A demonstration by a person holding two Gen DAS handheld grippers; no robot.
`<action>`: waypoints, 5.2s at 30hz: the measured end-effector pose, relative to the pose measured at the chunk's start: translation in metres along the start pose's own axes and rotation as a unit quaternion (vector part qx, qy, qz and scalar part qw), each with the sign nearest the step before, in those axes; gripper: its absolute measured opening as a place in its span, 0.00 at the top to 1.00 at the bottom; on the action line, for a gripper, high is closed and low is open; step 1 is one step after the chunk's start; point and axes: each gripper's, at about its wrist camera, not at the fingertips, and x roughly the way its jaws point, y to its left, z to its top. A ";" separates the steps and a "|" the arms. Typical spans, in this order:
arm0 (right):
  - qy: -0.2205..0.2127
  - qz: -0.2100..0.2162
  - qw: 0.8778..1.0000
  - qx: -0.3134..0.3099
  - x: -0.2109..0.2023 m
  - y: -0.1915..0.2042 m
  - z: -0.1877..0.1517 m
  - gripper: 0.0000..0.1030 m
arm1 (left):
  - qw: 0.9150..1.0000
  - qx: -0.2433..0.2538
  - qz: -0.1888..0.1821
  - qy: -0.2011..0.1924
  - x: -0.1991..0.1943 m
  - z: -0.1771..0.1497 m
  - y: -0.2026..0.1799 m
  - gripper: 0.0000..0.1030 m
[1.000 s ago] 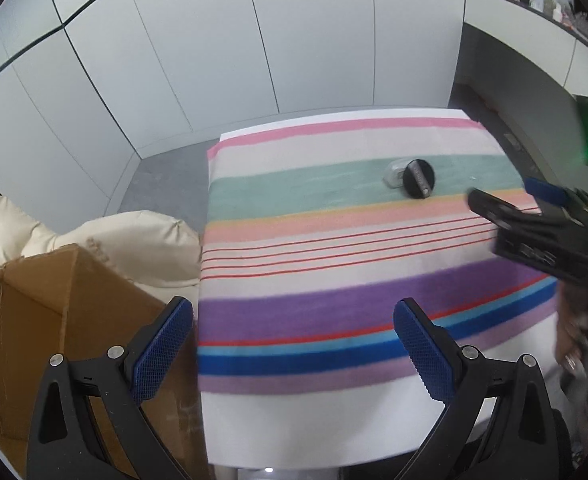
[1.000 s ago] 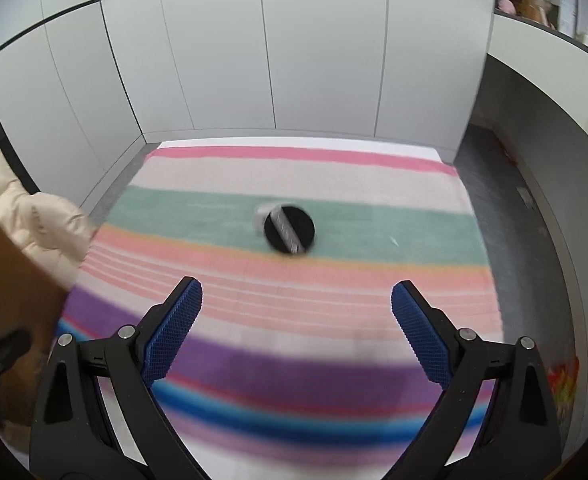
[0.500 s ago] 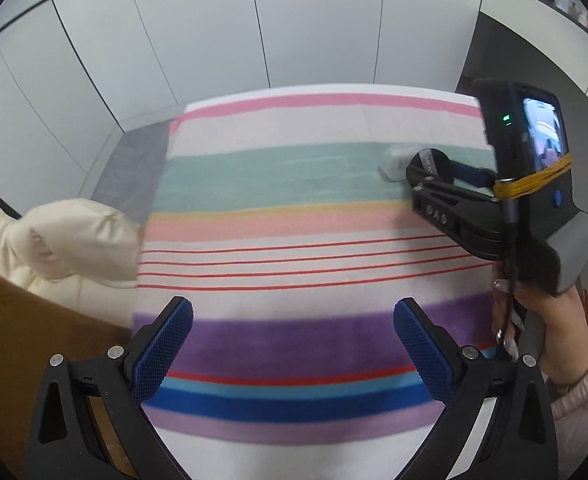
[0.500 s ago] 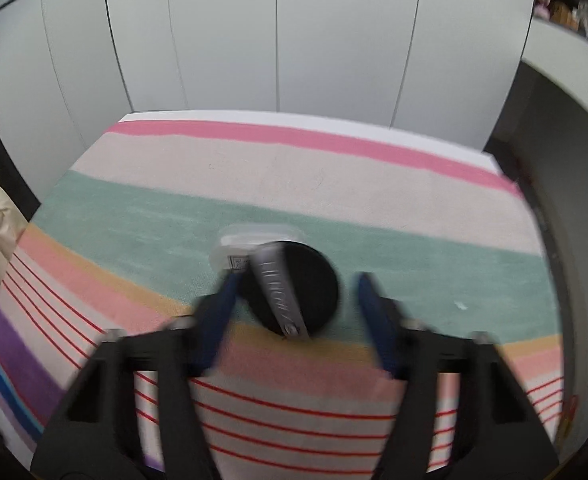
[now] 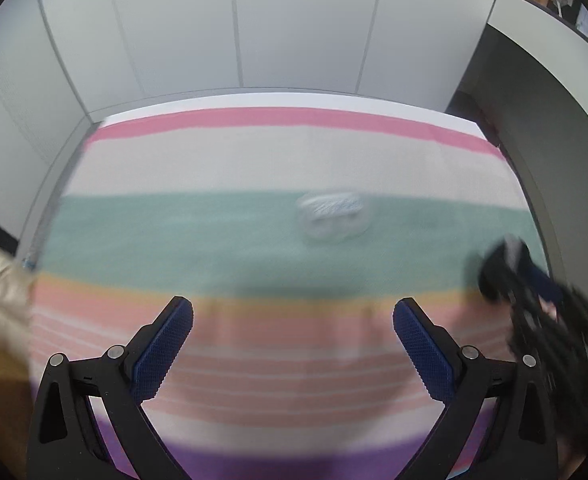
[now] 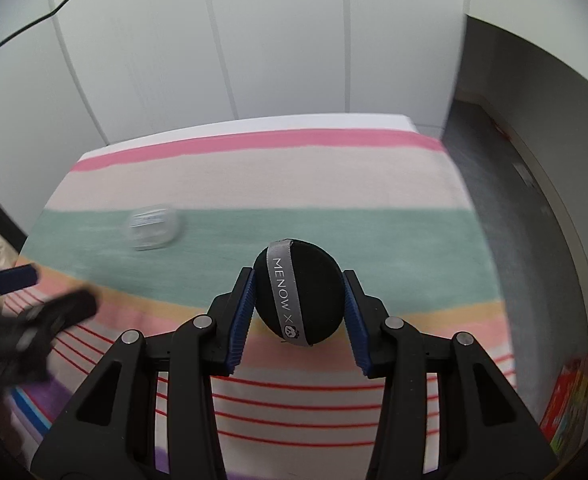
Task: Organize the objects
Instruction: 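Grasp the black MENOW compact with the right gripper while the left grasps the labeled clear box, then lift the black compact and labeled clear box and carry them toward the cardboard box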
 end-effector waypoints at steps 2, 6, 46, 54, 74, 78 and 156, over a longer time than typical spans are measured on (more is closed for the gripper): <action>0.007 -0.005 1.000 0.019 -0.001 -0.017 -0.003 0.57 | 1.000 0.002 0.010 0.002 0.019 0.012 -0.014 0.02; 0.017 -0.005 0.999 0.036 -0.002 -0.033 -0.008 0.57 | 0.999 0.003 0.039 0.006 0.052 0.032 -0.030 0.03; -0.019 -0.050 0.998 -0.031 -0.148 0.049 0.127 0.57 | 0.984 -0.021 0.115 -0.134 -0.179 0.083 0.045 0.43; -0.052 -0.049 0.996 -0.057 -0.237 0.077 0.165 0.57 | 0.981 -0.040 0.104 -0.158 -0.275 0.090 0.056 0.43; -0.088 -0.042 0.994 -0.049 -0.332 0.100 0.160 0.57 | 0.975 -0.010 0.112 -0.190 -0.368 0.050 0.061 0.43; -0.091 -0.037 0.994 -0.053 -0.343 0.098 0.148 0.57 | 0.975 -0.008 0.114 -0.191 -0.384 0.036 0.061 0.43; 0.023 0.177 0.950 -0.255 -0.405 0.332 -0.088 0.57 | 0.955 -0.180 0.213 -0.104 -0.473 -0.278 0.330 0.43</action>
